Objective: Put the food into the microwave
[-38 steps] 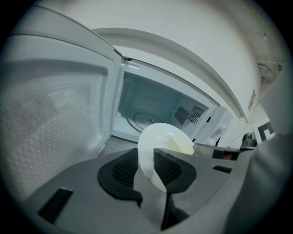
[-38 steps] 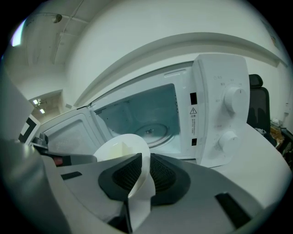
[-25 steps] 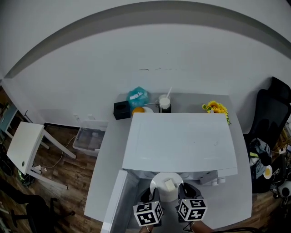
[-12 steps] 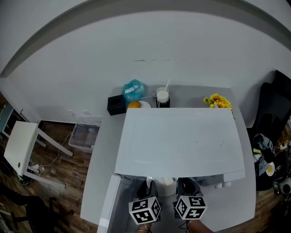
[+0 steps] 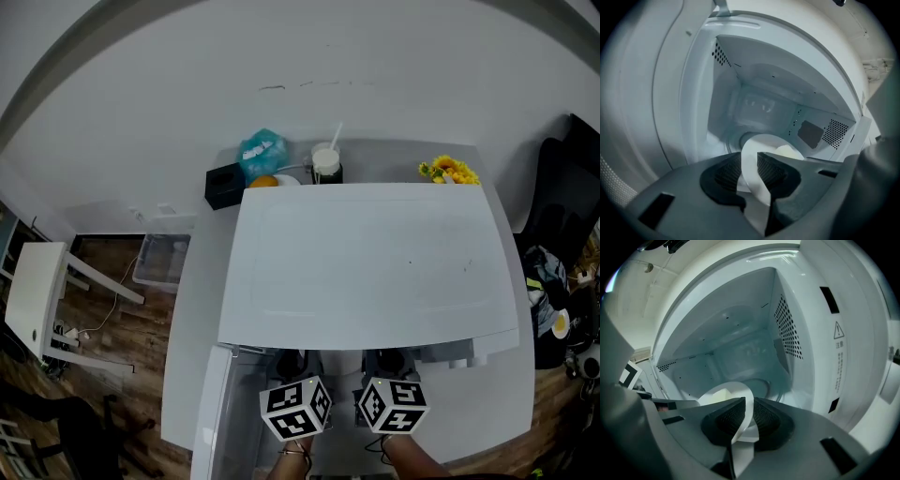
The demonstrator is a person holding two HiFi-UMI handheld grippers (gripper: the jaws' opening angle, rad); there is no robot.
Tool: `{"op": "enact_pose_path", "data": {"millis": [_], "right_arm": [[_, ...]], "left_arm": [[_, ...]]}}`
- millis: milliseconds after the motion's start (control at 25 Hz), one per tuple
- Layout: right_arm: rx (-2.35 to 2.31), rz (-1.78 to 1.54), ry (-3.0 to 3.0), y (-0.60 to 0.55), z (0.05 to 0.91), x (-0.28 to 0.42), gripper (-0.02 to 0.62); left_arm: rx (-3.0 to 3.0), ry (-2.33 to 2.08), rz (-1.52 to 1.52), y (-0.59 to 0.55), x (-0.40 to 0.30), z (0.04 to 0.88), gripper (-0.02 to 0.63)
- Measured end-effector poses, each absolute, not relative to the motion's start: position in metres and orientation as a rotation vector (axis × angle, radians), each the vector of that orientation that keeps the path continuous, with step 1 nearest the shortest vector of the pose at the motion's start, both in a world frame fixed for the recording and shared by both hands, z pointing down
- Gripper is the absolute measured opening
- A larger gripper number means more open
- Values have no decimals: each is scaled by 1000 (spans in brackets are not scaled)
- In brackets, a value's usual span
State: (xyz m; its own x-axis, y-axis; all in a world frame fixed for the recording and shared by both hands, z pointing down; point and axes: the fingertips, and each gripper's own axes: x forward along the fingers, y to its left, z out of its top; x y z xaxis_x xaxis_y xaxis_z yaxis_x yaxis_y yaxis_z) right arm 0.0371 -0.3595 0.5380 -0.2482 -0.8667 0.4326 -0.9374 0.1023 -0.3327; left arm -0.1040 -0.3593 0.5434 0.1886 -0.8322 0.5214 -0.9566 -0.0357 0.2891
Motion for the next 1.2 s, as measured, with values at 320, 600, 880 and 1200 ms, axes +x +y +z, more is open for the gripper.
{"op": "enact_pose_path", "data": {"millis": [320,600,880,1200], "right_arm": [[1901,790,-2219,-380,538,38,64],[1934,766,-2202,-384,544,36,64],[1958,805,-2195,-386,550,38,64],[1987,796,-2120,-389,557,40,65]], "left_arm": [[1894,-1700,228,-382,-104,552,107],[1931,-1742,245,-387,-105,553,107],[1965,-1770,277,-393,-104,557,107],[1979,-1829,370,-395,-99,560,107]]}}
